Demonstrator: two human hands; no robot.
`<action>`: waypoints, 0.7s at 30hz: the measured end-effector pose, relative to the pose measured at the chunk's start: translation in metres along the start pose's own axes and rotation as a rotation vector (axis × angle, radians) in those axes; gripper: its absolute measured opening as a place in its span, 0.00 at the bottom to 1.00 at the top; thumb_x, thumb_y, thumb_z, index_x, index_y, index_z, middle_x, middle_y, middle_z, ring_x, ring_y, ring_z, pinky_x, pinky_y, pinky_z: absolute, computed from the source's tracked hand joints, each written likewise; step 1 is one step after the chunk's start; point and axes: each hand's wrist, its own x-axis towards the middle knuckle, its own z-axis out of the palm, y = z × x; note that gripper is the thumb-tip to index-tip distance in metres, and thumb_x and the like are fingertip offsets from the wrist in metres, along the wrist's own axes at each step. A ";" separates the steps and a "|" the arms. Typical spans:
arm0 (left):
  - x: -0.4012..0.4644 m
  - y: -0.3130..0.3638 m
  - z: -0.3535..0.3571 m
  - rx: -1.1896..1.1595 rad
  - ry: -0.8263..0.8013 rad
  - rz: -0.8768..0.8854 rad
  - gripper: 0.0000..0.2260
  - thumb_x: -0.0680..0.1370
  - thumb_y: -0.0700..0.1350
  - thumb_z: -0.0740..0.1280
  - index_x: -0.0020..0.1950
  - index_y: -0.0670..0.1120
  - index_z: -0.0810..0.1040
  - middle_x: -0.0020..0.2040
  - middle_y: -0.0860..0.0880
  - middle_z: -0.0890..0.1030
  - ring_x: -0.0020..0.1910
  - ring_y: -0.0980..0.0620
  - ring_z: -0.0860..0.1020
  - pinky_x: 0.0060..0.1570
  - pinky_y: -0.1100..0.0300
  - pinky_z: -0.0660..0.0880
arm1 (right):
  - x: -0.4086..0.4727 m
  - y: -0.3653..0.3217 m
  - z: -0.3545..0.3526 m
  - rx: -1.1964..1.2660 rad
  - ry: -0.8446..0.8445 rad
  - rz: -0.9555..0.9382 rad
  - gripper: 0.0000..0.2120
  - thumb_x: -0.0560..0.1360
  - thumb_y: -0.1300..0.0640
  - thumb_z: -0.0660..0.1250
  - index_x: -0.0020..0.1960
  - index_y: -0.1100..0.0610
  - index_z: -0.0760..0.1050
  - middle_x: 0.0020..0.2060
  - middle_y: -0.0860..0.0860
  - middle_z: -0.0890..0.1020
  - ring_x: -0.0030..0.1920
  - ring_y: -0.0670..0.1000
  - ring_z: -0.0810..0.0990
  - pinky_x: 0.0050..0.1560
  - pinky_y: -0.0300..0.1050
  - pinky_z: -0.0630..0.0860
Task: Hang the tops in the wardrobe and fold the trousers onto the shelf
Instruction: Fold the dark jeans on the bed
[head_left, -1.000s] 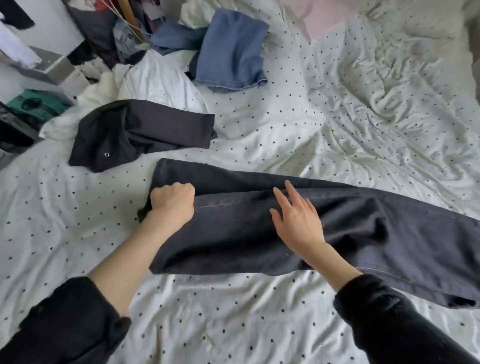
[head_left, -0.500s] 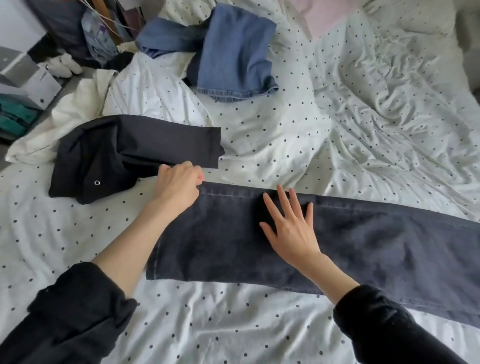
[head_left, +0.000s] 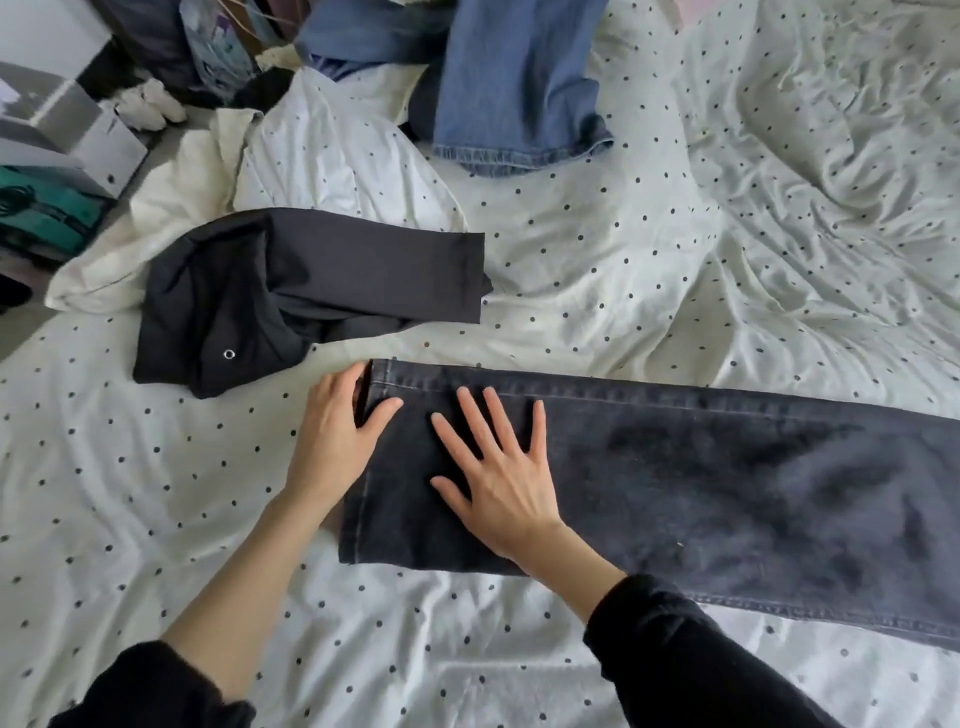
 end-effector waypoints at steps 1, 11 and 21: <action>0.001 -0.002 -0.001 -0.045 -0.004 -0.043 0.25 0.75 0.51 0.69 0.69 0.43 0.70 0.60 0.45 0.75 0.61 0.47 0.72 0.59 0.60 0.66 | 0.008 0.000 0.005 -0.007 -0.005 0.025 0.29 0.76 0.37 0.50 0.73 0.47 0.62 0.74 0.53 0.63 0.74 0.57 0.61 0.67 0.71 0.51; 0.002 -0.006 -0.019 -0.243 -0.359 -0.314 0.08 0.73 0.46 0.72 0.47 0.45 0.77 0.46 0.45 0.81 0.48 0.45 0.80 0.52 0.50 0.74 | 0.017 0.003 0.016 -0.018 -0.060 0.042 0.30 0.76 0.37 0.47 0.74 0.48 0.59 0.73 0.54 0.65 0.73 0.57 0.63 0.69 0.71 0.51; -0.032 0.128 -0.042 -0.365 -0.345 -0.119 0.07 0.76 0.40 0.68 0.42 0.50 0.72 0.40 0.47 0.77 0.38 0.50 0.78 0.40 0.54 0.79 | -0.058 0.080 -0.061 0.415 0.234 0.198 0.17 0.79 0.53 0.57 0.59 0.59 0.78 0.66 0.56 0.74 0.62 0.56 0.76 0.60 0.52 0.74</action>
